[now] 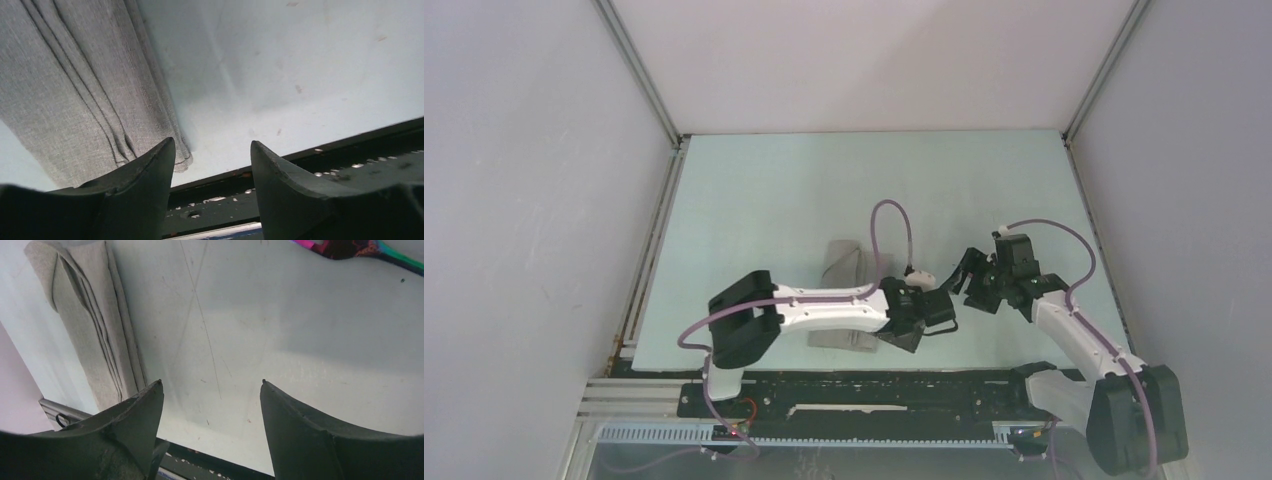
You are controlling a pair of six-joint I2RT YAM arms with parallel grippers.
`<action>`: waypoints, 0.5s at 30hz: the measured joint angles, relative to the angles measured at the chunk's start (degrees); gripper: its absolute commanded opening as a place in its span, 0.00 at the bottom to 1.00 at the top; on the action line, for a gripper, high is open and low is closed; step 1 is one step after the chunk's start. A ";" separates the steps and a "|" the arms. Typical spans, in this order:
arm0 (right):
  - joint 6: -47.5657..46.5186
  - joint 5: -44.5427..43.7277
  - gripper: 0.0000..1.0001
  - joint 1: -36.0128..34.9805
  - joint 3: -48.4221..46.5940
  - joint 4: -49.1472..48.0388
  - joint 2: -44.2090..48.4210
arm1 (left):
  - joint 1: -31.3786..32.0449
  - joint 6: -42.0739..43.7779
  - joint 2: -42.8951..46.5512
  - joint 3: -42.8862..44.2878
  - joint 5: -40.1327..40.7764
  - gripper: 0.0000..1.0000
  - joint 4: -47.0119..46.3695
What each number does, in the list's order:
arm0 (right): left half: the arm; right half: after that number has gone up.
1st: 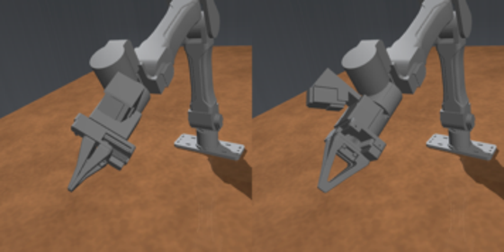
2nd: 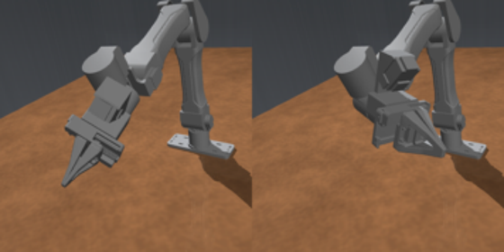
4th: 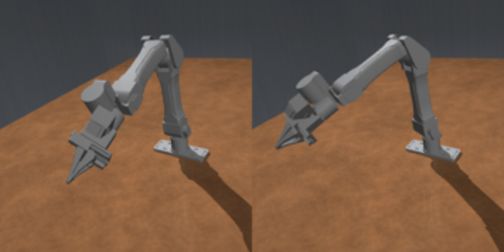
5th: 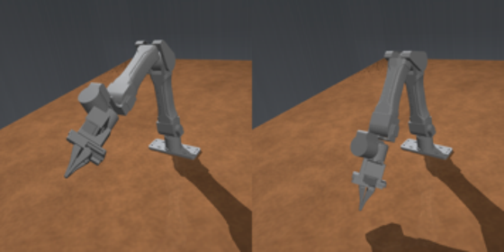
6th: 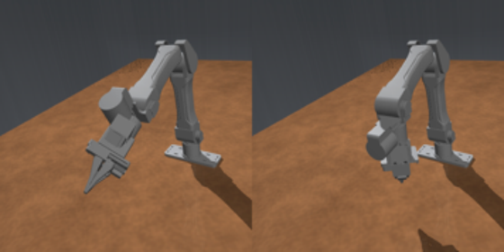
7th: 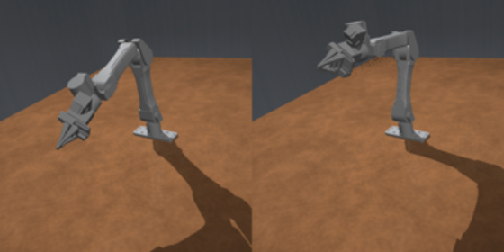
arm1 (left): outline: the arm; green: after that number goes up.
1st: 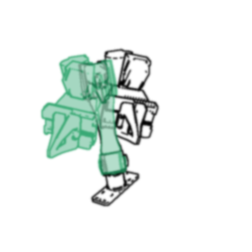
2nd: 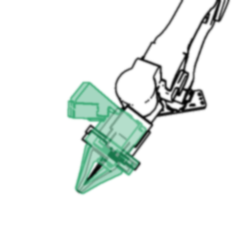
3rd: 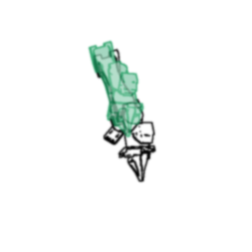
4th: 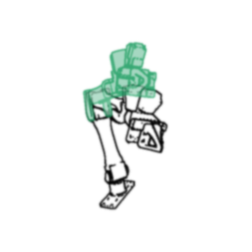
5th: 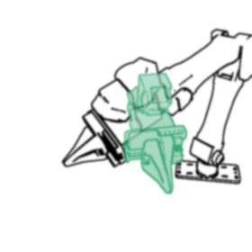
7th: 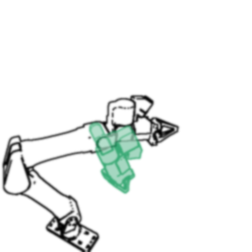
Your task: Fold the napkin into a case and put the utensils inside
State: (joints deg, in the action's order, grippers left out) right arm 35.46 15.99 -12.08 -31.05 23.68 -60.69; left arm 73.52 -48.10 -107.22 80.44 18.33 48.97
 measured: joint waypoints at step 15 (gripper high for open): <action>-1.16 4.57 0.78 0.28 2.64 -1.05 -1.16 | 1.05 -2.03 -7.37 1.51 3.37 0.52 8.94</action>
State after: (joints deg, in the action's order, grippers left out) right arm 34.30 20.56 -11.79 -28.40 22.63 -61.84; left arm 74.56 -50.13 -114.59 81.95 21.69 57.91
